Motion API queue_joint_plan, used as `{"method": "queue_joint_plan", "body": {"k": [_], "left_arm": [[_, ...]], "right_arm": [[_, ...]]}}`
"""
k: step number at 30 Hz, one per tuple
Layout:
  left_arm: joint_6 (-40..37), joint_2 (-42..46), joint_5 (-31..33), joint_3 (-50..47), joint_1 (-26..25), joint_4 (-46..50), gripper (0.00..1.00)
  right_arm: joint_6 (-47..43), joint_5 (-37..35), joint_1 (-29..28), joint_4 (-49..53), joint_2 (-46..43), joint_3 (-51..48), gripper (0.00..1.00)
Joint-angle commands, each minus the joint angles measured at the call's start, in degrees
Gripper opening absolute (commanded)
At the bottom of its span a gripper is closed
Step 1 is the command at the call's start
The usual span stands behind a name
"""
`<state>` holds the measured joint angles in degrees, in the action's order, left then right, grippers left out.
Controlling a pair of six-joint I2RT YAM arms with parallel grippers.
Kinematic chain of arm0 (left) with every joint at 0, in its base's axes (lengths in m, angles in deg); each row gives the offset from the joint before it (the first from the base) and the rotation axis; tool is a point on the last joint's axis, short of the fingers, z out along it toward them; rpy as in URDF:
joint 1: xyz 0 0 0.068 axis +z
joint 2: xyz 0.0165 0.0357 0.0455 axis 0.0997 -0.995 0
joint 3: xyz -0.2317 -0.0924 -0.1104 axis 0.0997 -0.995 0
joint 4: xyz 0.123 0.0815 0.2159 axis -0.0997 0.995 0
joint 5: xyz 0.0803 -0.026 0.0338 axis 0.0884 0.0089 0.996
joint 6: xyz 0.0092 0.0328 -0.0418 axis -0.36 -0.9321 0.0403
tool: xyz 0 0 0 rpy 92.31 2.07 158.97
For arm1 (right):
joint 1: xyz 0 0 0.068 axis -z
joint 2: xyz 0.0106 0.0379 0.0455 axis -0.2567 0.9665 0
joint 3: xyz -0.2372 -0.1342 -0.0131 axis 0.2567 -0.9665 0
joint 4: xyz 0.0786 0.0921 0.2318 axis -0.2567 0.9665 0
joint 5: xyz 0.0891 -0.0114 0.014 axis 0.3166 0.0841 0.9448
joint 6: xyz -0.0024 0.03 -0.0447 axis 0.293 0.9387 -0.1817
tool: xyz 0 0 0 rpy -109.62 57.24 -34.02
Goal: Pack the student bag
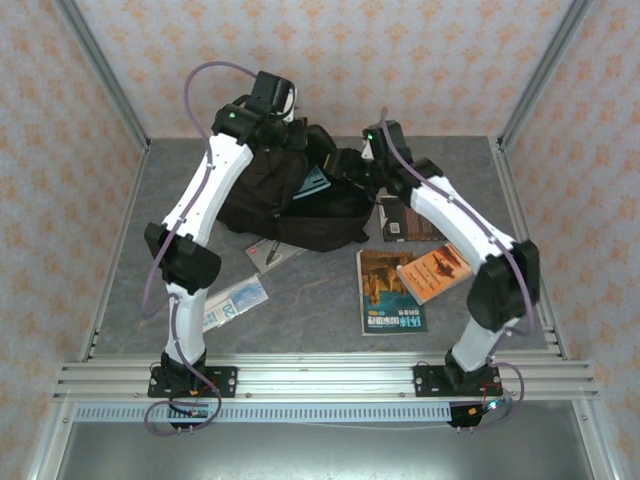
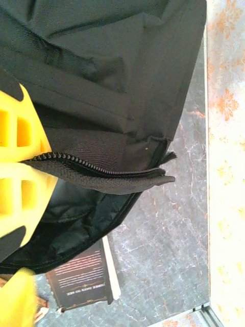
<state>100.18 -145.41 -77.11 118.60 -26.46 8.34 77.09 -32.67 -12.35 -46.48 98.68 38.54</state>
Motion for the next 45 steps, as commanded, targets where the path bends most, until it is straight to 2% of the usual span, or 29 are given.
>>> {"method": "queue_joint_plan", "body": {"k": [1,5,8,11,14,16,18,21,24,27,31,34,37,45], "left_arm": [[-1.14,-2.89,3.89,7.73,0.43,-3.33,0.0],[-0.26,-6.71,3.47,11.7,0.43,-4.55,0.0],[1.13,-9.33,1.32,12.62,0.41,-6.69,0.06],[2.32,-12.29,-1.74,15.72,0.38,-4.17,0.09],[2.23,-11.77,-2.79,14.79,-0.09,-1.43,0.2],[2.1,-9.38,-2.93,11.99,-0.43,-0.07,0.36],[2.8,-5.14,-4.51,6.2,-0.54,-0.48,0.47],[5.28,5.5,-6.01,-9.68,-0.54,-6.19,0.57],[8.95,17.87,-2.41,-27.26,-0.45,-12.55,0.67],[11.52,26.26,0.48,-40.95,0.41,-15.38,0.72],[15.25,34.36,0.58,-58.06,4.76,-19.15,0.77],[18.34,36.03,-0.21,-67.12,7.39,-22.5,0.79],[21.38,34.63,-1.18,-72.19,7.72,-27.12,0.79],[20.02,27.5,-0.17,-75.92,7.97,-34.35,0.78]], "right_arm": [[-4.17,-8.3,-0.11,2.58,-5.74,-5.41,0.68],[-3.83,-11.03,-0.11,3.58,-12.09,-11.0,0.68],[-3.83,-11.3,-0.11,3.65,-16.05,-14.67,0.68],[-4.64,-12.14,-0.11,4.41,-18.78,-17.35,0.7],[-5.57,-12.15,-0.11,4.94,-20.69,-19.6,0.71],[-6.17,-11.13,-0.11,4.96,-21.75,-21.02,0.72],[-6.62,-10.47,-0.11,5.05,-22.79,-22.06,0.73],[-6.82,-9.46,-0.11,4.08,-25.18,-24.23,0.74],[-6.06,-6.94,-0.2,1.71,-27.35,-27.3,0.74],[-5.28,-4.98,-0.76,0.82,-27.77,-29.65,0.74],[-5.32,-3.14,-2.16,-0.56,-30.45,-33.06,0.74],[-4.43,-1.78,-2.33,-3.42,-31.65,-36.33,0.74],[-3.38,-0.37,-2.36,-6.04,-31.63,-38.91,0.74],[-1.43,4.68,-2.35,-11.05,-31.92,-43.01,0.74]]}}
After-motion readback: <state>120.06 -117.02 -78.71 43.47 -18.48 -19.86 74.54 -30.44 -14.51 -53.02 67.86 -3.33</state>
